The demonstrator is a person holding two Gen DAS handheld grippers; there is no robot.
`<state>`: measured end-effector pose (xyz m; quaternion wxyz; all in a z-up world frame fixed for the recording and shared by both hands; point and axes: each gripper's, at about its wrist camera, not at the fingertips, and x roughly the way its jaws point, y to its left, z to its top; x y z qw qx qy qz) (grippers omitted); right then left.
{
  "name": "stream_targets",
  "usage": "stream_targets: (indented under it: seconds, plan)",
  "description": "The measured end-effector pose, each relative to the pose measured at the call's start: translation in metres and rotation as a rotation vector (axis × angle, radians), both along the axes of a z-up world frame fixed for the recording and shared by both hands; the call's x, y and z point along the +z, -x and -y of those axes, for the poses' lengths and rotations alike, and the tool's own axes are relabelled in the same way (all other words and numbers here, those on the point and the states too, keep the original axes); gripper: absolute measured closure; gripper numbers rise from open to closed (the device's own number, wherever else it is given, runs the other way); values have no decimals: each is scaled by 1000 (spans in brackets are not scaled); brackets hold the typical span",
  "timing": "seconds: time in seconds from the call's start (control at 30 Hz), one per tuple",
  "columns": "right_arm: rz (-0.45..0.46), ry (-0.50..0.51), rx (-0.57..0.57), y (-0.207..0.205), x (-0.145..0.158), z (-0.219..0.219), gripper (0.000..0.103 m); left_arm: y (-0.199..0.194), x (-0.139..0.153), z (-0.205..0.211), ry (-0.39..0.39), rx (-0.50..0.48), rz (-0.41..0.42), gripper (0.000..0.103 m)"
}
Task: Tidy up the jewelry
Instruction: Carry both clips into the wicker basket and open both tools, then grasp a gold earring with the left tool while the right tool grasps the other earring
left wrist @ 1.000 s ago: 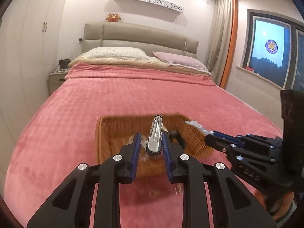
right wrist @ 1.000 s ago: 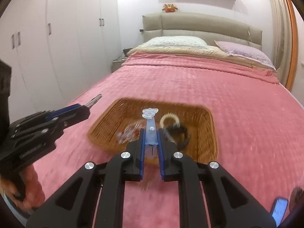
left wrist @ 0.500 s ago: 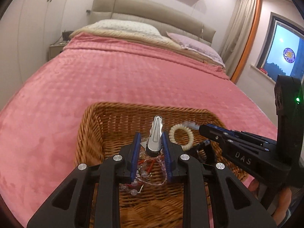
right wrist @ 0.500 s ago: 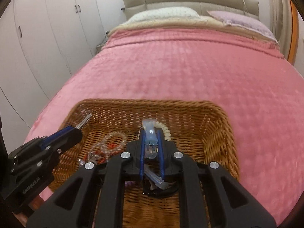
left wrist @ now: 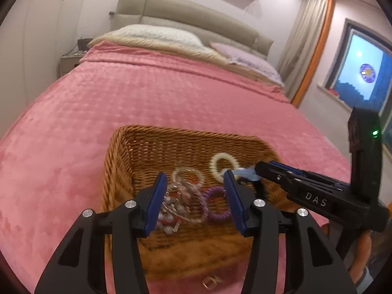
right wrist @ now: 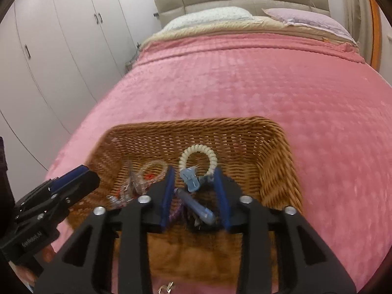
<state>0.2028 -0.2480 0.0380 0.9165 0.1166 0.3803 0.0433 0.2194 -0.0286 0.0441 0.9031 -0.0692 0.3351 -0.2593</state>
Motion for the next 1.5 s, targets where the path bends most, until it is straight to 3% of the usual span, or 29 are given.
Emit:
stream_targets:
  seconds: [0.17,0.27,0.43,0.6,0.67,0.77,1.03,1.13,1.23,1.4,1.5]
  plan:
    - [46,-45,23,54,18,2,71,57,21,-18,17,-29,90,50]
    - [69,-12,29,88,22,-5,71,87,22,-26,19,-45,114,50]
    - [42,36,71,116,-2,-28,71,112,-2,-31,8,-67,76,50]
    - [-56,41,91,109,-47,-42,73,103,-41,-19,-83,-120,-25,57]
    - [-88,43,90,103,-58,-42,78,95,-56,-7,-165,-144,-65,57]
    - [-119,14,96,94,-67,-41,79,86,-69,2,-216,-158,-108,62]
    - [-121,-41,103,90,-75,-36,81,73,-81,32,-358,-219,-92,62]
    - [-118,-50,106,91,-76,-36,81,72,-81,37,-378,-230,-78,69]
    - [-109,-45,115,92,-75,-37,81,71,-81,38,-387,-218,-63,91]
    - [-117,-71,118,93,-76,-31,81,75,-78,24,-353,-168,-75,92]
    - [-123,-31,137,91,-76,-38,81,77,-78,11,-323,-105,-103,92]
